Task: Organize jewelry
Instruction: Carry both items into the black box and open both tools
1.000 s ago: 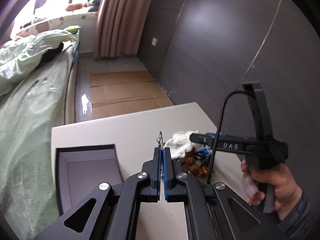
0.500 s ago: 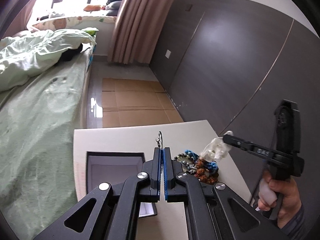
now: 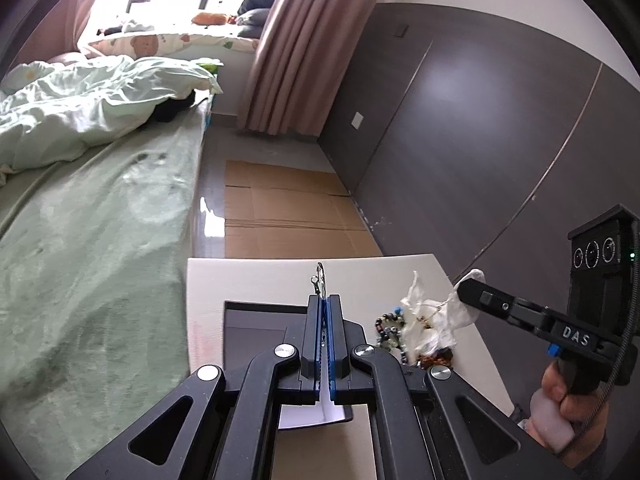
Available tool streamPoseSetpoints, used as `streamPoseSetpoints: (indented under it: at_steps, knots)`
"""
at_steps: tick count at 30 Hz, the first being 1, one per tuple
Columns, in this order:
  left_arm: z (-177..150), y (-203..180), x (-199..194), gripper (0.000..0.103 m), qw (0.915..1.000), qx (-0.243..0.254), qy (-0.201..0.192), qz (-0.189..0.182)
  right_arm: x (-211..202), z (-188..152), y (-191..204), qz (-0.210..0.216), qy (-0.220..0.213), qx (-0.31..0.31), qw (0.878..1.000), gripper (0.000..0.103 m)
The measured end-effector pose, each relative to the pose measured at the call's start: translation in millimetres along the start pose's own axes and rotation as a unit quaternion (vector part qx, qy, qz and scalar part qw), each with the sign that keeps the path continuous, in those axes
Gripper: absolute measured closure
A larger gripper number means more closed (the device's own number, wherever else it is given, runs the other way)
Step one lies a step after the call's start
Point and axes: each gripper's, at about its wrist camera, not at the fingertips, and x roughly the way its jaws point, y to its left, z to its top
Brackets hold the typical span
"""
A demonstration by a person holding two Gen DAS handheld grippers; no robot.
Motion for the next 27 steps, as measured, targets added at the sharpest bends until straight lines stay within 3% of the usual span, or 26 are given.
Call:
streamPoseSetpoints:
  at_steps: [11,15,16,19,27]
  knots:
    - [-5.9,26.7,-3.9,0.102,0.9998,-0.010,0.010,0.014,52.1,-16.0,44.9,0.046,0.038,-0.015,0.998,0.101]
    - [-9.6,33.5,0.5,0.102,0.9995,-0.016,0.020,0.017,73.1,-21.4,48.1,0.031,0.066,-0.008,0.997,0.099]
    - [-10.1,34.1,1.8,0.102,0.9995,-0.016,0.022,0.016,78.6,-22.2,45.8,0.033,0.076,0.001,0.997,0.090]
    - [-11.8,32.4,4.3,0.102,0.9994,-0.013,0.028,0.015,81.0,-23.8,39.4,0.014,0.081,0.015,0.996,0.029]
    - [-20.5,15.2,26.9,0.102,0.9974,0.012,0.069,0.016,42.3,-22.1,16.6,-0.020,0.046,0.034,0.998,0.026]
